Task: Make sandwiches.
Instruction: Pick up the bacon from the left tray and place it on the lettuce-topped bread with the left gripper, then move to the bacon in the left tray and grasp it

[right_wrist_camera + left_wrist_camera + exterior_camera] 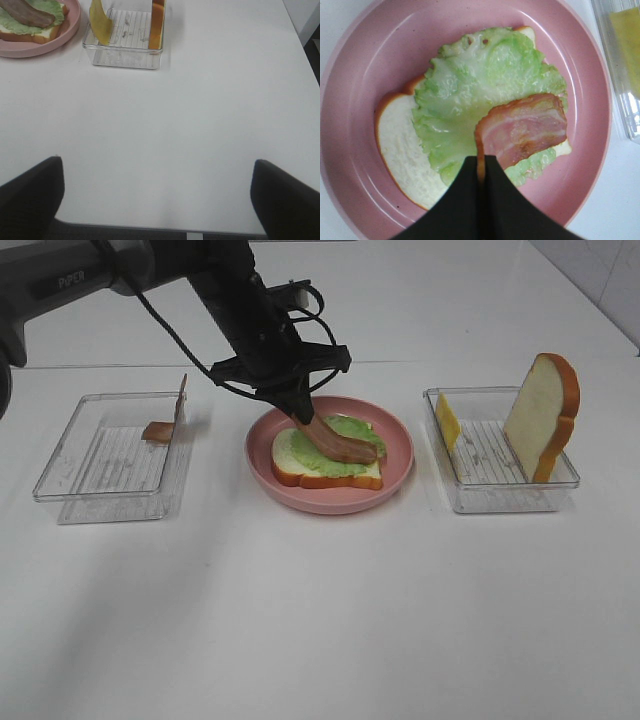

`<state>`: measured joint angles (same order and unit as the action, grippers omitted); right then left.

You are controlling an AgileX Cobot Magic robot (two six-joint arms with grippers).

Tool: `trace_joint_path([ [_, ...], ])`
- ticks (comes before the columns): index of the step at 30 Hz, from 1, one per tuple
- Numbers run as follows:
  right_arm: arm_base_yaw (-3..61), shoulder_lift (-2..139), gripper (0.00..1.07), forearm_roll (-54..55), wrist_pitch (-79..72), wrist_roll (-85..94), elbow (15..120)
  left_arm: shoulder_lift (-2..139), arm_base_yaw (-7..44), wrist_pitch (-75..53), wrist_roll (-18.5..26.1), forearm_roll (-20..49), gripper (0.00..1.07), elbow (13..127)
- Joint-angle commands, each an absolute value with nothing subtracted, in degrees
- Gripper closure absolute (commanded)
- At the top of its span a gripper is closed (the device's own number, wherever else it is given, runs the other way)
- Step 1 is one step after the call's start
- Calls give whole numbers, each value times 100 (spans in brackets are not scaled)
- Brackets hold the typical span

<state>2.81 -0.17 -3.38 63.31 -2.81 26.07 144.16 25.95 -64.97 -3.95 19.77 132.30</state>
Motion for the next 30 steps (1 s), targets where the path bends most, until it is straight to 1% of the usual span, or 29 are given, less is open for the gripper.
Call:
trace_joint_path([
  [1,264,-212,9,-298,6348,-321,2630,14410,2601,-6526,-390,1988,107,13264],
  [2,264,-212,9,-298,6348,-321,2630,14410,2607,-6515,-395,1988,103,13264],
  [3,264,-212,9,-298,6348,-321,2630,14410,2607,-6515,-395,1988,103,13264],
  [4,264,-212,9,-298,6348,-321,2630,14410,2607,-6492,-395,1977,91,13264],
  [5,264,-212,9,-298,6348,-321,2630,14410,2607,-6457,-390,1977,67,13264],
  [6,264,-212,9,-298,6348,-321,2630,14410,2607,-6457,-390,1977,67,13264],
  [7,264,-212,9,-298,6348,-321,2630,14410,2607,-6452,-390,1977,54,13264],
  [8,264,-212,9,-298,6348,-321,2630,14410,2607,-6452,-390,1977,54,13264],
  [9,264,-212,9,-298,6348,-321,2630,14410,2607,-6429,-390,1977,20,13264],
  [10,264,-212,9,-298,6348,-321,2630,14404,2607,-6429,-390,1971,5,13275],
  [23,264,-212,9,-298,6348,-321,2630,14112,2607,-6377,-378,1811,6,13304],
  [30,264,-212,9,-298,6348,-321,2630,13854,2607,-6944,-435,1283,6,13969],
])
